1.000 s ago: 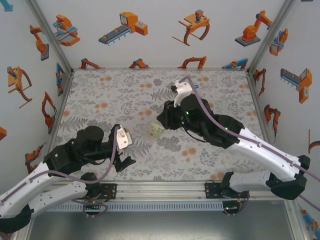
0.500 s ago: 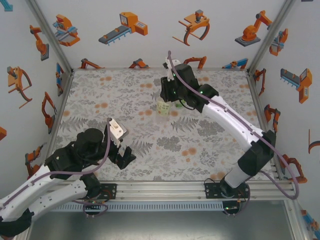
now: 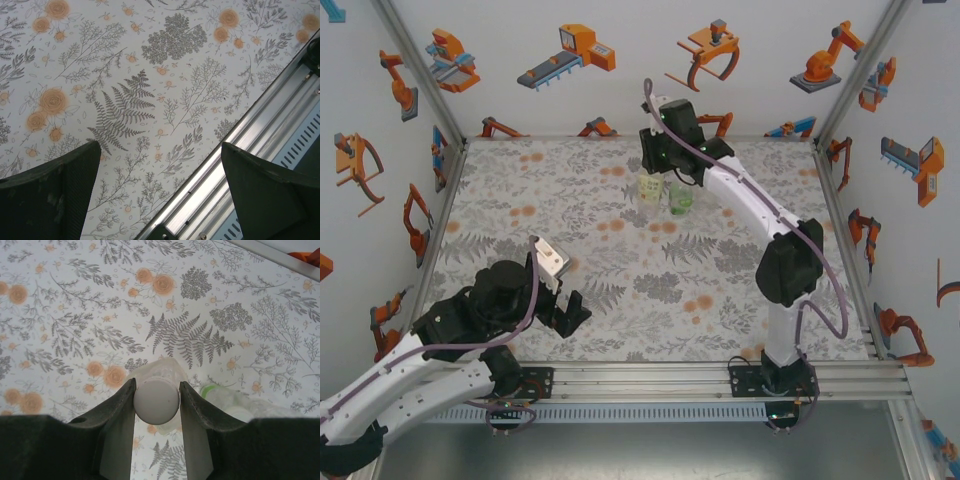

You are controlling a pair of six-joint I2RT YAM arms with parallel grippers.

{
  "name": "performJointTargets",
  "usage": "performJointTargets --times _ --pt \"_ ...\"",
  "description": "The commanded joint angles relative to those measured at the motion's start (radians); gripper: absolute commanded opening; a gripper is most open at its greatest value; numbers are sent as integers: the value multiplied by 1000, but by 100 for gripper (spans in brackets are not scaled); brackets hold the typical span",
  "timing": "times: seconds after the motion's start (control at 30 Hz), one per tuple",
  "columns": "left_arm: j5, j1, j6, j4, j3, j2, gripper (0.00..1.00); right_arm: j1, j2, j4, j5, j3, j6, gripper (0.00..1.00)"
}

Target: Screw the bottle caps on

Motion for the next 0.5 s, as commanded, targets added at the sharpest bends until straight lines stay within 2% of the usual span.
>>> performJointTargets --times 0.0,0.17,0.47 --pt "-10 6 -10 4 -4 11 98 -1 22 -15 -8 55 -35 6" --pt "-13 8 -16 8 -13 9 98 -1 39 -7 -10 30 -38 11" --pt "-6 8 -16 2 -16 5 98 -2 34 -16 -5 -1 -31 45"
